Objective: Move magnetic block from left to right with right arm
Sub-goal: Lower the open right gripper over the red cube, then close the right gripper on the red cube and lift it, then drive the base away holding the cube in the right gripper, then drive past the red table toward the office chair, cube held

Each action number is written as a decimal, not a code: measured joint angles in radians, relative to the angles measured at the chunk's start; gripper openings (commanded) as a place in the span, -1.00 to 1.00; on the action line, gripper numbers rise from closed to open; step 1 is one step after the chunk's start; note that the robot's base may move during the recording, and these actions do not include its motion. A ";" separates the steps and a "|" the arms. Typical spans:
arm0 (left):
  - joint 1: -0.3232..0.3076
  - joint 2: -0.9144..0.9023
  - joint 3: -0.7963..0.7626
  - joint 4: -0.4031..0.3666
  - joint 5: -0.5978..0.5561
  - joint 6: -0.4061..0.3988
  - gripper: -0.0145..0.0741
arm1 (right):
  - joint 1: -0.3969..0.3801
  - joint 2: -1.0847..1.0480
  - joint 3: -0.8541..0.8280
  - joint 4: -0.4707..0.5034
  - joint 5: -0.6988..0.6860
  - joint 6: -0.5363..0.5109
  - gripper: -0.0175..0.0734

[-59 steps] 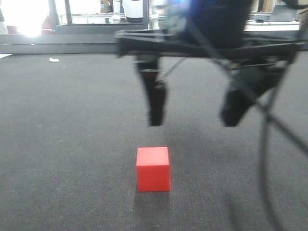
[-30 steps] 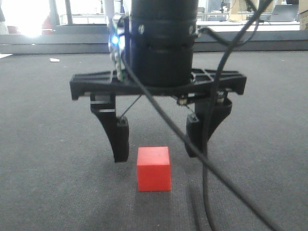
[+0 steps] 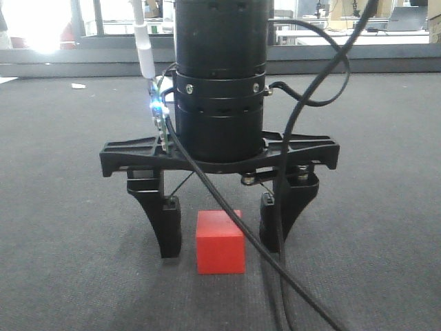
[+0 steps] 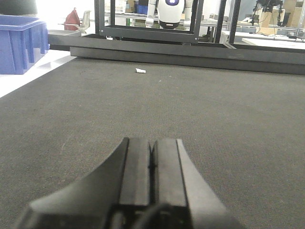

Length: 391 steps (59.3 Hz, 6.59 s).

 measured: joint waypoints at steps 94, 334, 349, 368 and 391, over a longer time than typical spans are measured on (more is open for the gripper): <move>0.000 0.000 0.000 0.000 0.000 0.000 -0.94 | -0.610 -0.725 0.547 0.131 -0.435 -0.691 -0.07; 0.000 0.000 0.000 0.000 0.000 0.000 -0.94 | -0.784 -1.618 1.001 -0.006 -0.786 -0.792 -0.07; 0.000 0.000 0.000 0.000 0.000 0.000 -0.93 | -0.784 -1.618 1.001 -0.008 -0.786 -0.792 -0.07; 0.000 0.000 0.000 0.000 0.000 0.000 -0.94 | -0.784 -1.618 1.001 -0.008 -0.786 -0.792 -0.07; 0.000 0.000 0.000 0.000 0.000 0.000 -0.94 | -0.784 -1.618 1.001 -0.008 -0.785 -0.793 -0.07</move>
